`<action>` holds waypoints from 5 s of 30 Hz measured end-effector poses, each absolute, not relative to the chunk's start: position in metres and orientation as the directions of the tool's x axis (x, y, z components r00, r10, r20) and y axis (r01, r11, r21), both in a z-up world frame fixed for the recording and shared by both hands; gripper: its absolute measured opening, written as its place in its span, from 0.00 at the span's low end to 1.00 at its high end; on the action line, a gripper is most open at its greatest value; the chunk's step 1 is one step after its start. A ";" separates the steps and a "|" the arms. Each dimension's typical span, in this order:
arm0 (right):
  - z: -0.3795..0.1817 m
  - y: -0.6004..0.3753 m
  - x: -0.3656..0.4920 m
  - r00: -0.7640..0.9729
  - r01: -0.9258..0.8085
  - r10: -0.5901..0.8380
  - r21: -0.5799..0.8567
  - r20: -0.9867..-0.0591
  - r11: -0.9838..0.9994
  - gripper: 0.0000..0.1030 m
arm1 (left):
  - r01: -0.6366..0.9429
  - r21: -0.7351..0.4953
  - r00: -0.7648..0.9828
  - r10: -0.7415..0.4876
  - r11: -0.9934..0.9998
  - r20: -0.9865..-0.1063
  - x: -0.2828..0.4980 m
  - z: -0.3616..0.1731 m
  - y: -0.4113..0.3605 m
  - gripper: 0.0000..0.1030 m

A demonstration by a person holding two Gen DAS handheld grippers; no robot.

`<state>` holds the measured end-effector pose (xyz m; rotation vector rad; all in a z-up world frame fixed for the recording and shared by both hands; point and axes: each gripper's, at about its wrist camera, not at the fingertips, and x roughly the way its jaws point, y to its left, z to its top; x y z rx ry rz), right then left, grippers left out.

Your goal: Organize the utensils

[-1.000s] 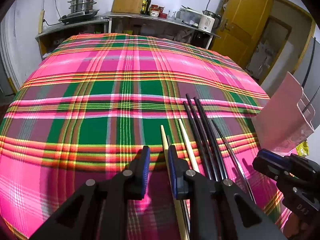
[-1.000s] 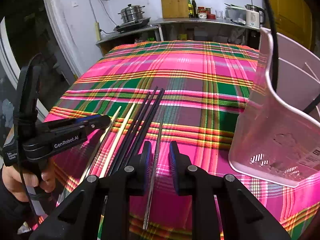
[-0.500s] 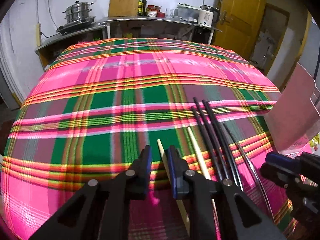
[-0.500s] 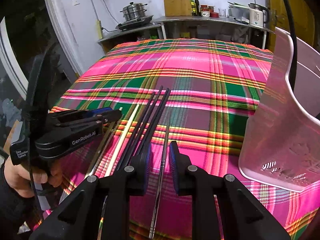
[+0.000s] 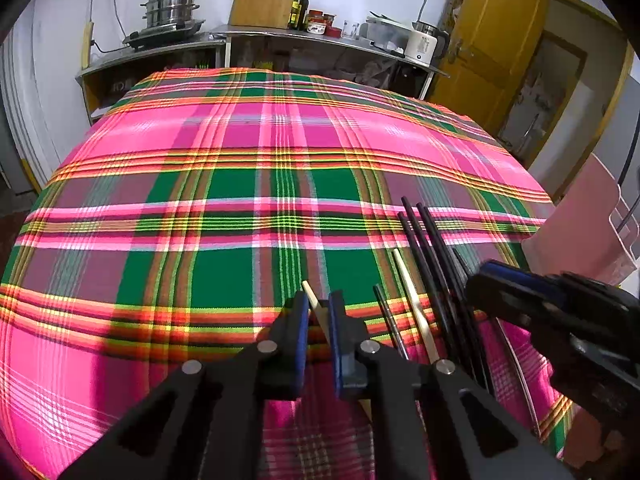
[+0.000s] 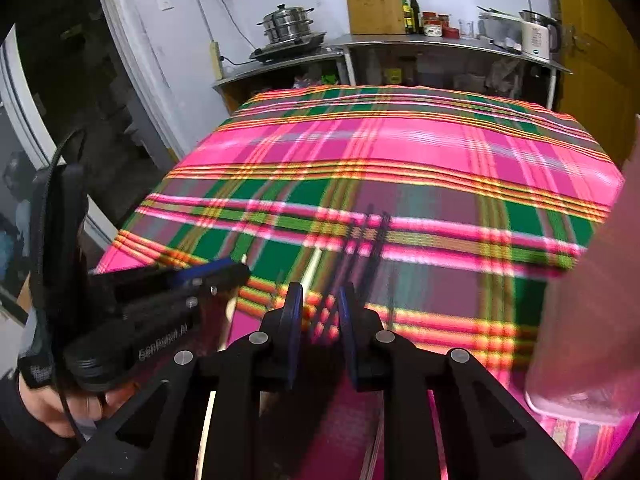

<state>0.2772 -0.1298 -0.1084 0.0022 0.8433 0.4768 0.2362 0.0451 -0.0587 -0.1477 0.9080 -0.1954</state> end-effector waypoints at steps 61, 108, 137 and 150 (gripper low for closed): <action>0.025 -0.164 0.188 0.722 -0.422 0.443 0.168 -0.531 0.891 0.04 | 0.218 -0.235 0.741 -0.318 0.947 -0.592 0.147 0.105 0.035 0.04; 0.092 -0.340 0.181 0.897 -0.124 0.210 0.234 -0.389 0.964 0.04 | 0.455 -0.334 0.663 -0.564 0.826 -0.492 0.218 0.178 -0.112 0.04; 0.042 -0.344 0.200 0.852 -0.083 0.191 0.234 -0.487 0.969 0.16 | 0.404 -0.306 0.670 -0.507 0.862 -0.542 0.227 0.134 -0.099 0.20; 0.064 -0.322 0.155 0.887 -0.123 0.195 0.193 -0.418 0.973 0.16 | 0.368 -0.272 0.730 -0.457 0.889 -0.509 0.178 0.143 -0.057 0.21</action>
